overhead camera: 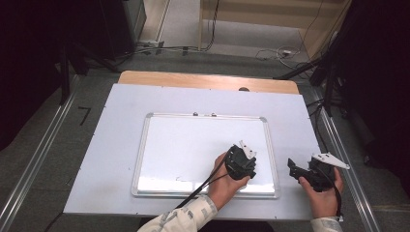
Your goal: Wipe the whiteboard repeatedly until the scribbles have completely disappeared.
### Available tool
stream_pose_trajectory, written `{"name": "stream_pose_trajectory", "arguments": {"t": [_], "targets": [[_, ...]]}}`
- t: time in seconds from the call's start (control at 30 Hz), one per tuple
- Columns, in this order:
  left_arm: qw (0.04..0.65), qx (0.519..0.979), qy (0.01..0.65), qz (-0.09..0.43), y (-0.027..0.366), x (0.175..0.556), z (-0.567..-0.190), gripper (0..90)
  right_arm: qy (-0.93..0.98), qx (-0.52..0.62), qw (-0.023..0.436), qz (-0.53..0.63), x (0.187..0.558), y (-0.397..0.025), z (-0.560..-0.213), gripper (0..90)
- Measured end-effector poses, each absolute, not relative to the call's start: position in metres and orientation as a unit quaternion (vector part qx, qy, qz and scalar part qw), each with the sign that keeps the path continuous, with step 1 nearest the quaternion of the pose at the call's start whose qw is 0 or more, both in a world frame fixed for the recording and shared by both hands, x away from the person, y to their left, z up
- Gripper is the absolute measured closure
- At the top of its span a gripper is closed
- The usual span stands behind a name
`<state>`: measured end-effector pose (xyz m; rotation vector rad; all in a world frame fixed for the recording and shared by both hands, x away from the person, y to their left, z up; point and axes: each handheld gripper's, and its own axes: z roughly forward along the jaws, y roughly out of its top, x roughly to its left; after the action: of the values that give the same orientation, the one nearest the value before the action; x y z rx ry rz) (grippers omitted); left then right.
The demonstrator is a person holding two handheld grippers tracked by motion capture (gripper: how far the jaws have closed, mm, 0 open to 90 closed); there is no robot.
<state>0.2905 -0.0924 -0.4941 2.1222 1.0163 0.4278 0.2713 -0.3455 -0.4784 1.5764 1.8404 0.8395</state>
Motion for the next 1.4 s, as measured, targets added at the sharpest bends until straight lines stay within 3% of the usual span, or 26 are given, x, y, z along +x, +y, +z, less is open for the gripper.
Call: {"name": "stream_pose_trajectory", "arguments": {"t": [0.3,0.83,1.4], "targets": [[0.367,0.824,0.399,0.166,-0.071,0.286,-0.494,40.9,0.689,0.588,0.287,0.312,0.272,-0.345,-0.479,13.1],[0.365,0.830,0.388,0.163,-0.083,0.290,-0.494,40.9,0.689,0.588,0.284,0.313,0.274,-0.343,-0.479,13.2],[0.365,0.825,0.398,0.164,-0.031,0.280,-0.495,40.9,0.686,0.593,0.287,0.308,0.270,-0.345,-0.479,13.3]]}}
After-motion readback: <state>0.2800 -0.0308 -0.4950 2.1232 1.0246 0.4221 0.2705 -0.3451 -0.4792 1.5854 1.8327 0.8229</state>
